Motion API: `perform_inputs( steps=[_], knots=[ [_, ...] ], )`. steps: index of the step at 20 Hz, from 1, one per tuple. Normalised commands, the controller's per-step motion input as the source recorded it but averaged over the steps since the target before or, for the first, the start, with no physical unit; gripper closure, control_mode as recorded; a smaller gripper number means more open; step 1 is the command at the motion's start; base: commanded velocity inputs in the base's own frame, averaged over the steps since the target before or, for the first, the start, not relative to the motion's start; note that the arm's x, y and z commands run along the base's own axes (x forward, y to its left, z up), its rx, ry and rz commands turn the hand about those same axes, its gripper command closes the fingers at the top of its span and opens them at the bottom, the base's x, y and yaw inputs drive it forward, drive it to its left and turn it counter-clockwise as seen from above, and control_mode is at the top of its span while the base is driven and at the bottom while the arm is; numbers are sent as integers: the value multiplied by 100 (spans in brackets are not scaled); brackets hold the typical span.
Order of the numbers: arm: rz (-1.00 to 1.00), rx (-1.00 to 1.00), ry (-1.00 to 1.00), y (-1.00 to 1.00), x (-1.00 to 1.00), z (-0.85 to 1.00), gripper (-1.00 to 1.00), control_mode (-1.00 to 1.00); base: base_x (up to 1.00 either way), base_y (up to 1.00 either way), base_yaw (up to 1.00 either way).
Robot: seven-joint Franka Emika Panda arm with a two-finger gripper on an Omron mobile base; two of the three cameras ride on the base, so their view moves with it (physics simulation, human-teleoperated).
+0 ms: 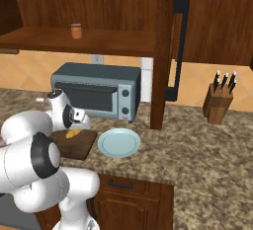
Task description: From the different types of pastries on the counter, select a croissant and place it on the cutting board. Then retrieve a jar of jam from the cabinet and place it alongside the croissant on the cutting board.
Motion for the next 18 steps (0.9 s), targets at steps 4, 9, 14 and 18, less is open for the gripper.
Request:
perform_inputs(
  steps=[4, 9, 14, 18],
  knots=[
    [0, -1, 16, 82, 21, 16, 100, -100, 0, 0, 0],
    [2, 9, 20, 37, 46, 50, 100, -100, 0, 0, 0],
    [0, -1, -9, 29, -7, -34, 100, -100, 0, 0, 0],
    [0, 0, -7, 52, -4, -35, 100, -100, 0, 0, 0]
  ],
)
